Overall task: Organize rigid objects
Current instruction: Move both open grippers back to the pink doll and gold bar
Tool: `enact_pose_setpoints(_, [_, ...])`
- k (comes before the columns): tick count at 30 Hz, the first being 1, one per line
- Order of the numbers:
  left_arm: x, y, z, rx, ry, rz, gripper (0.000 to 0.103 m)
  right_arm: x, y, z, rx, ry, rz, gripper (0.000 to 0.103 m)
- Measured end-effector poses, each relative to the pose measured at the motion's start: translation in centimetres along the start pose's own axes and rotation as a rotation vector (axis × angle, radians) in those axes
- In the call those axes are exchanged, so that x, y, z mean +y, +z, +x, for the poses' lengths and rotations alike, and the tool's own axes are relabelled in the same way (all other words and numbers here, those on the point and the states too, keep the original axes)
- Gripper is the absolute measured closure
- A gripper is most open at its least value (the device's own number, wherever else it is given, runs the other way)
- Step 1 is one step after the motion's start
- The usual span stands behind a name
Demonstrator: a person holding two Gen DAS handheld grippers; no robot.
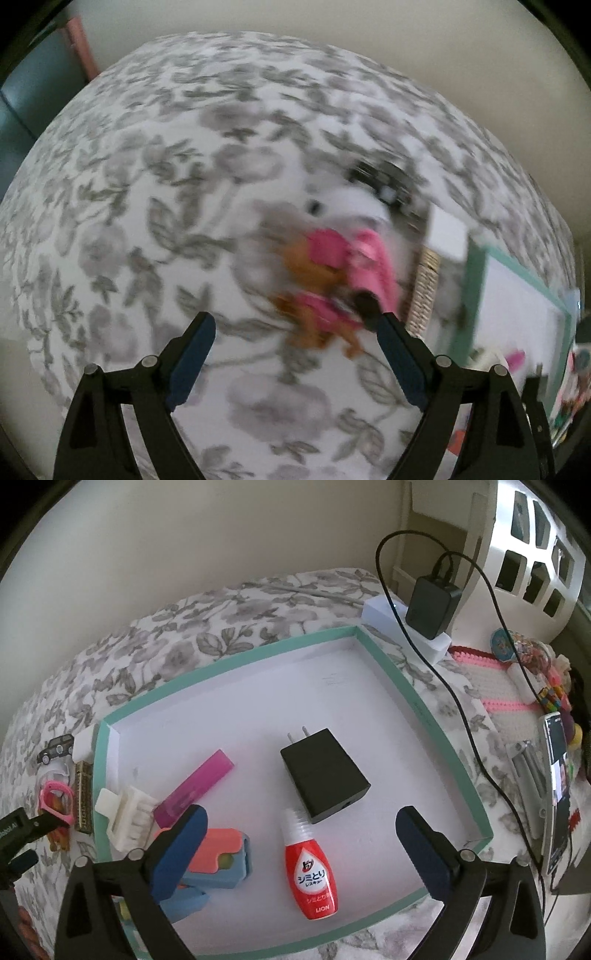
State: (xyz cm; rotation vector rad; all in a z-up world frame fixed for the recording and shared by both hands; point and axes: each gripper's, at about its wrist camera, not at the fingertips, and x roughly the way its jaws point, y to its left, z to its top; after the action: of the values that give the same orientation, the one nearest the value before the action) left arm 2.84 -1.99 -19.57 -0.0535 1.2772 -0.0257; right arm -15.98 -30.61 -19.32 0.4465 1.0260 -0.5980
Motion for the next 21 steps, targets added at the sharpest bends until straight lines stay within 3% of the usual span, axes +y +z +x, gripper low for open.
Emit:
enact_pose_setpoints(9, [4.2, 2.7, -1.7, -0.100, 0.009, -0.100, 0.005, -0.1, 0.5, -1.1, -0.060, 0.030, 0.043, 0.000])
enact_pose_setpoints(16, [5.5, 4.1, -2.3, -0.152, -0.006, -0.108, 0.004, 1.6, 2.0, -4.9, -0.221, 0.075, 0.032, 0.000])
enact_pose_setpoints(21, [6.3, 4.9, -2.0, -0.136, -0.016, -0.102, 0.003, 4.7, 2.9, -6.9, -0.286, 0.118, -0.026, 0.000])
